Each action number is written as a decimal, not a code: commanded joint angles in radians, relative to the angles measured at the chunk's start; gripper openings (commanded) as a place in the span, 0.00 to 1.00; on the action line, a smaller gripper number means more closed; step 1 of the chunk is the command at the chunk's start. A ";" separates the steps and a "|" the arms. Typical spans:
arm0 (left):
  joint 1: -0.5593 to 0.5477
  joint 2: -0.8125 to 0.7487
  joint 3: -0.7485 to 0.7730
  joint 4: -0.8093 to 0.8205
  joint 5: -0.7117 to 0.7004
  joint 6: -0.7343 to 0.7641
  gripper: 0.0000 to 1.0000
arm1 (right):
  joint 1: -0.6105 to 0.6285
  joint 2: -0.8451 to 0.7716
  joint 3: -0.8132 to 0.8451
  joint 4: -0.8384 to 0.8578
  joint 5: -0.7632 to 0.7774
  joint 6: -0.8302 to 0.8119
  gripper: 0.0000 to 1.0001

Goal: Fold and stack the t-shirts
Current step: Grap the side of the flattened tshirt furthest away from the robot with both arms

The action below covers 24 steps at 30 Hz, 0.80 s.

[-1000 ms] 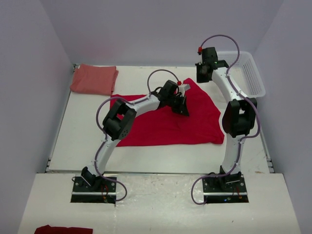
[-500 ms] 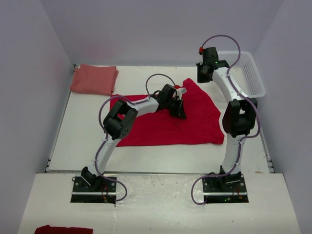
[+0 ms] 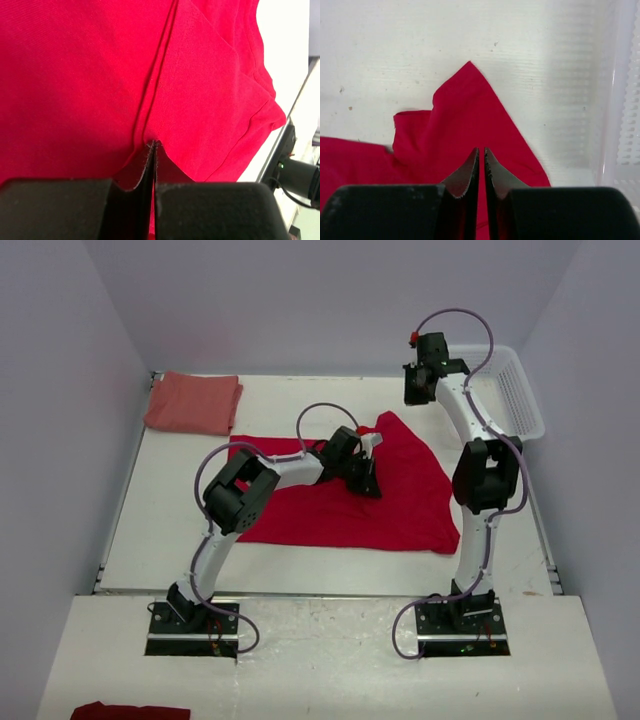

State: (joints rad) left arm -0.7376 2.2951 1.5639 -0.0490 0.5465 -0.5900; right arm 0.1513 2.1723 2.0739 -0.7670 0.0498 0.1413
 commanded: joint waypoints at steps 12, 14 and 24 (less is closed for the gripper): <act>-0.054 -0.082 -0.162 -0.075 -0.023 0.004 0.00 | -0.030 0.161 0.141 -0.137 -0.044 -0.032 0.23; -0.060 -0.103 -0.186 -0.075 -0.025 0.001 0.00 | -0.033 0.173 0.153 -0.143 -0.044 -0.036 0.24; -0.080 -0.135 -0.249 -0.057 -0.016 -0.007 0.00 | -0.035 0.219 0.166 -0.178 -0.163 -0.046 0.40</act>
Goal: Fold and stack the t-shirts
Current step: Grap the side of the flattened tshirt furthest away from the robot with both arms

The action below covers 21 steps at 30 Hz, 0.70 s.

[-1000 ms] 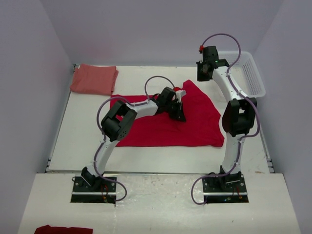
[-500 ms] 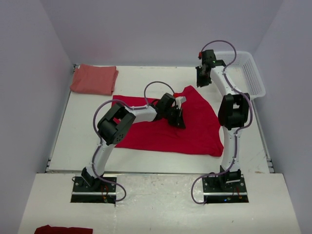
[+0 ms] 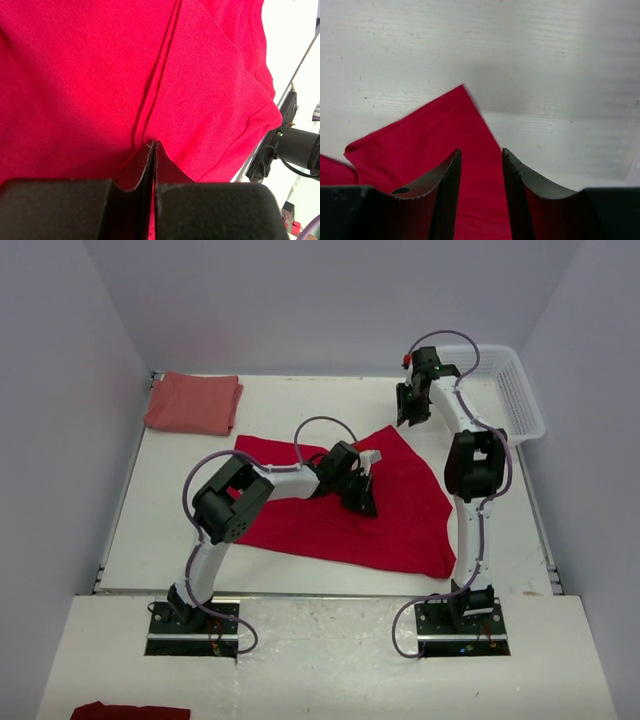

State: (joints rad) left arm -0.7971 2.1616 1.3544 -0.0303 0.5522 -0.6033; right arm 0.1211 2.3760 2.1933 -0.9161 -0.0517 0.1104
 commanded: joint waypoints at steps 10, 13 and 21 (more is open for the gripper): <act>-0.067 -0.055 -0.087 -0.063 -0.015 -0.010 0.00 | -0.005 0.057 0.085 -0.069 -0.129 -0.035 0.39; -0.080 -0.072 -0.106 -0.057 -0.011 -0.015 0.00 | -0.005 0.063 0.088 -0.076 -0.126 -0.037 0.38; -0.096 -0.085 -0.135 -0.043 -0.006 -0.023 0.00 | -0.005 0.054 0.051 -0.118 -0.122 -0.025 0.34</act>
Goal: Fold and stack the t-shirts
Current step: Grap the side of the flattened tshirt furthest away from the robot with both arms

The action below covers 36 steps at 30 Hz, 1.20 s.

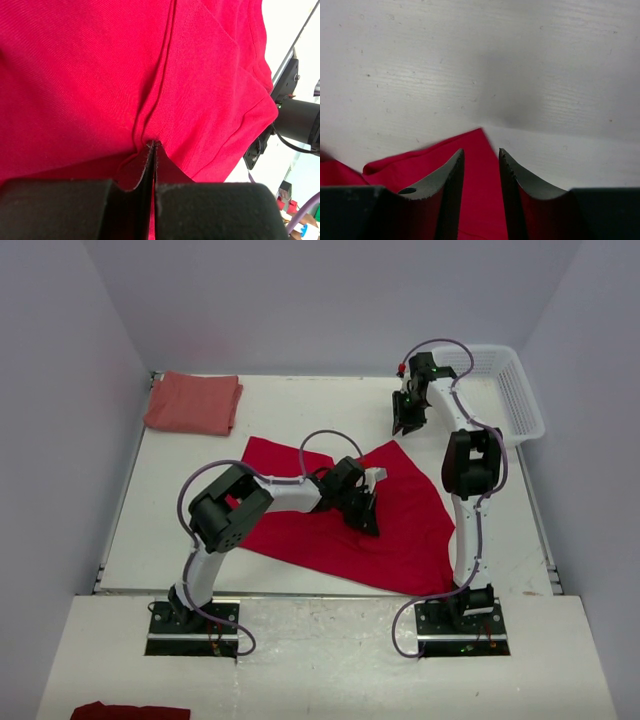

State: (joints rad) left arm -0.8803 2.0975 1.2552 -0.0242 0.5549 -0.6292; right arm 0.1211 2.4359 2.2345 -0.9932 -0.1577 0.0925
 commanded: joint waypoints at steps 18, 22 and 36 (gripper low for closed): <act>-0.019 -0.119 -0.154 -0.016 -0.003 0.006 0.00 | 0.086 -0.149 -0.249 0.088 0.066 0.116 0.38; -0.019 -0.134 -0.175 -0.006 -0.004 0.005 0.00 | 0.094 -0.156 -0.257 0.113 0.044 0.128 0.40; -0.022 -0.163 -0.200 0.003 0.008 -0.004 0.00 | 0.106 -0.097 -0.164 -0.007 0.047 0.098 0.42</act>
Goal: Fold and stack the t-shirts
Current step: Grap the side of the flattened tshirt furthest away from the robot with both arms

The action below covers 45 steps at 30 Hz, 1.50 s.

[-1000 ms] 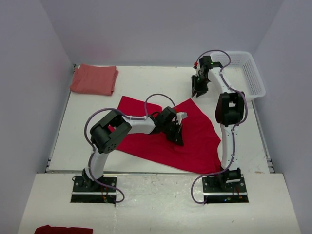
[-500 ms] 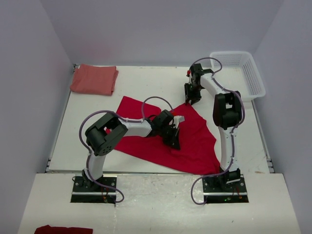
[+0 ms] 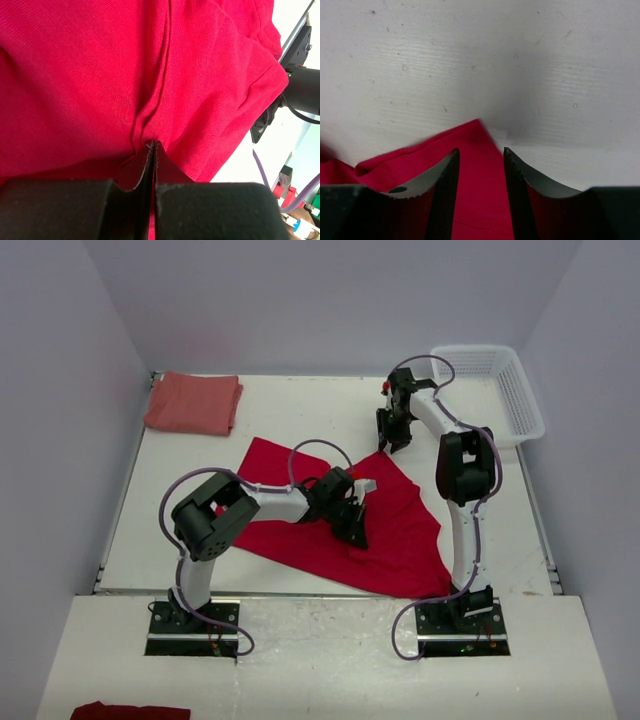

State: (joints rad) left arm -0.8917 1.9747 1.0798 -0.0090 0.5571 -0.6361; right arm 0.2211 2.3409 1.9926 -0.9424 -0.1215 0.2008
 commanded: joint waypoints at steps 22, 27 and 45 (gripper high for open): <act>-0.006 -0.010 0.274 -0.262 -0.213 0.219 0.00 | 0.023 -0.072 0.037 0.048 0.074 0.028 0.42; 0.000 0.105 0.446 -0.302 -0.200 0.251 0.00 | 0.018 -0.179 0.046 0.074 0.143 0.031 0.42; 0.108 0.326 0.827 -0.451 -0.313 0.294 0.09 | 0.003 -0.796 -0.268 0.197 0.198 0.110 0.44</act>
State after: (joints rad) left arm -0.8127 2.2780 1.7760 -0.4122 0.3084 -0.3962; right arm 0.2222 1.5406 1.7817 -0.7364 0.1097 0.2726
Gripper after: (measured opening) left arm 0.080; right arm 0.438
